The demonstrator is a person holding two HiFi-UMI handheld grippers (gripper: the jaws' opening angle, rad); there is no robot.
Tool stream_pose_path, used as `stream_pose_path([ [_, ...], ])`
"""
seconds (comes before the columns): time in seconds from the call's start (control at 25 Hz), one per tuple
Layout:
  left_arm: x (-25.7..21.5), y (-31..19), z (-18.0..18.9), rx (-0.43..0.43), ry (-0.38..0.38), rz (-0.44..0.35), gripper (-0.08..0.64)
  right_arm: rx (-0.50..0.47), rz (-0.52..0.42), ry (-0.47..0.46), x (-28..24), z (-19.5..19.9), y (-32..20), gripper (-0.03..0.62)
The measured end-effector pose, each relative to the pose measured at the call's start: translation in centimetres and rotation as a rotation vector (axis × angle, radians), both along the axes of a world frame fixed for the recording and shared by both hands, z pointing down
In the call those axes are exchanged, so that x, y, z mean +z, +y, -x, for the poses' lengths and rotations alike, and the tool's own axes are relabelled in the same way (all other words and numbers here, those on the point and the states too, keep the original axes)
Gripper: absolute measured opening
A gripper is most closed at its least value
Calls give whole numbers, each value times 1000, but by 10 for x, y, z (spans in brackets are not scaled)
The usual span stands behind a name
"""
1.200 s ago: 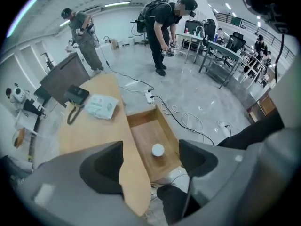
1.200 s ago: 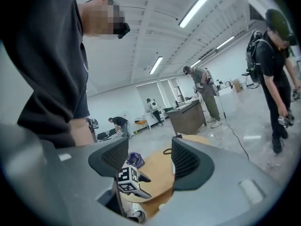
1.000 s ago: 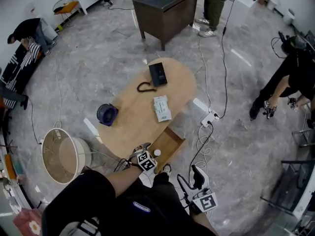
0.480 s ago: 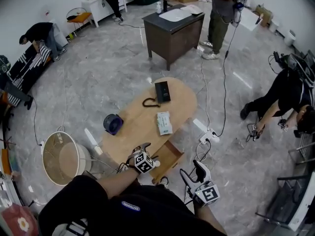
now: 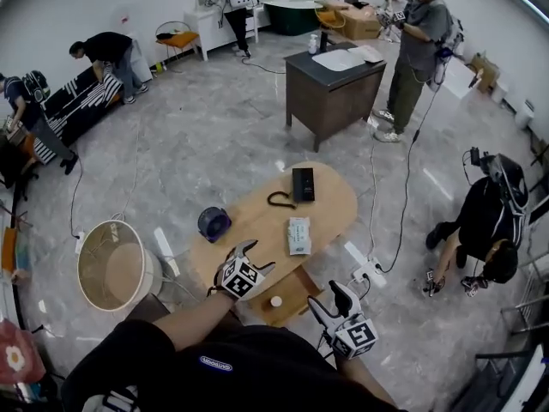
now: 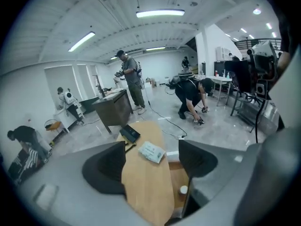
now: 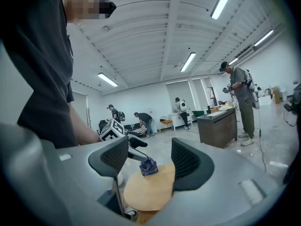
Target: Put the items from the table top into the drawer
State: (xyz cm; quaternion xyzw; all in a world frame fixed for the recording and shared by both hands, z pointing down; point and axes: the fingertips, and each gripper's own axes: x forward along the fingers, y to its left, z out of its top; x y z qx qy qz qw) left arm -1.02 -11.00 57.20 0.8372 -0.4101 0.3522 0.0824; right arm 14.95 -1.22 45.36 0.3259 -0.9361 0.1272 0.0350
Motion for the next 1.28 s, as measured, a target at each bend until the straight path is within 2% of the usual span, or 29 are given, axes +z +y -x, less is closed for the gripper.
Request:
stream_pose_path([
  [0.24,-48,-7,26,-81,48,-73,360,-58,-25,-9,-17,18,-10,293],
  [0.76,-130,2,75,-239,180,-206,357,-160,-36,-16,-19,55,-24,291],
  [1.04,-141,14,110,-329,245,-242,353,-196,-42,-19,-26,80,-27,291],
  [1.28,-142,15,138,-356,310,-318,336,-140,-37,-7,-26,93,-54,291],
])
